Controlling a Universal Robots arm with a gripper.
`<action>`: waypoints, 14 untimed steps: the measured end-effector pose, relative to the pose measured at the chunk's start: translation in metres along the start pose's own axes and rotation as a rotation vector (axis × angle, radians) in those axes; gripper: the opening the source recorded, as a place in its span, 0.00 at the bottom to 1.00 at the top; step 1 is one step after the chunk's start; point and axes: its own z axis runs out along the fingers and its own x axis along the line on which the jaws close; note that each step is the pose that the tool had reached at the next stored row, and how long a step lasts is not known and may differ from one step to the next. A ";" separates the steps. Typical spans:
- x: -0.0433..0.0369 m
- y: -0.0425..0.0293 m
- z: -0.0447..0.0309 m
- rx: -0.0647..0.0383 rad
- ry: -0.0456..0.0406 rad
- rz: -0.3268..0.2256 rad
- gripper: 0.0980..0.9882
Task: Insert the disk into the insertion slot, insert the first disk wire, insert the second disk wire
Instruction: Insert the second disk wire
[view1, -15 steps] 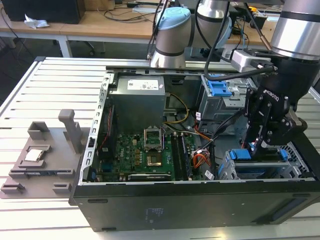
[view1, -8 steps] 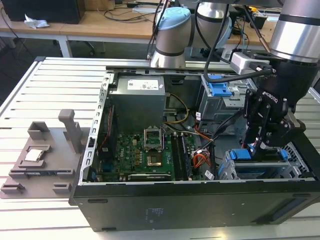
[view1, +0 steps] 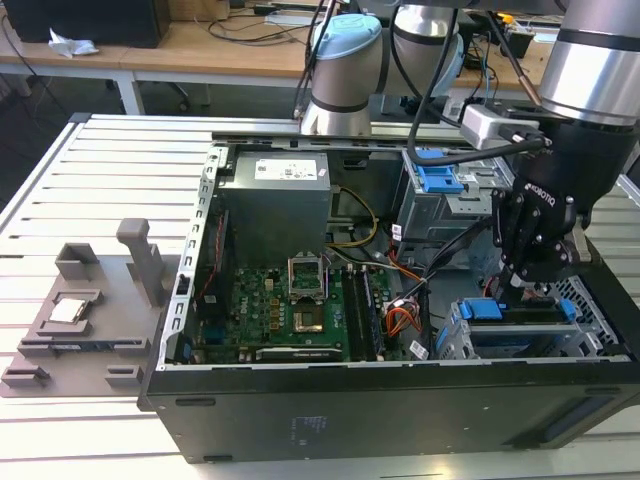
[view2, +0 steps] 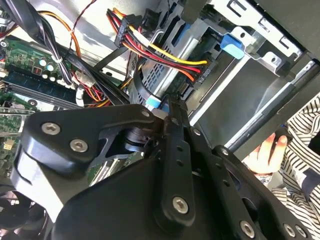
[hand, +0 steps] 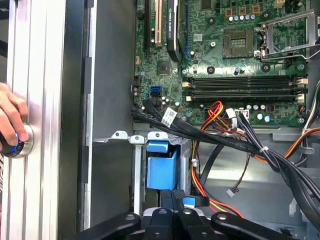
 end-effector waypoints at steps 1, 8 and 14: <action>0.0000 0.0000 0.0000 0.000 0.0001 0.000 0.01; 0.0000 0.0000 0.0000 0.000 0.0001 0.000 0.01; 0.0034 0.0007 -0.0129 0.000 0.0001 0.000 0.01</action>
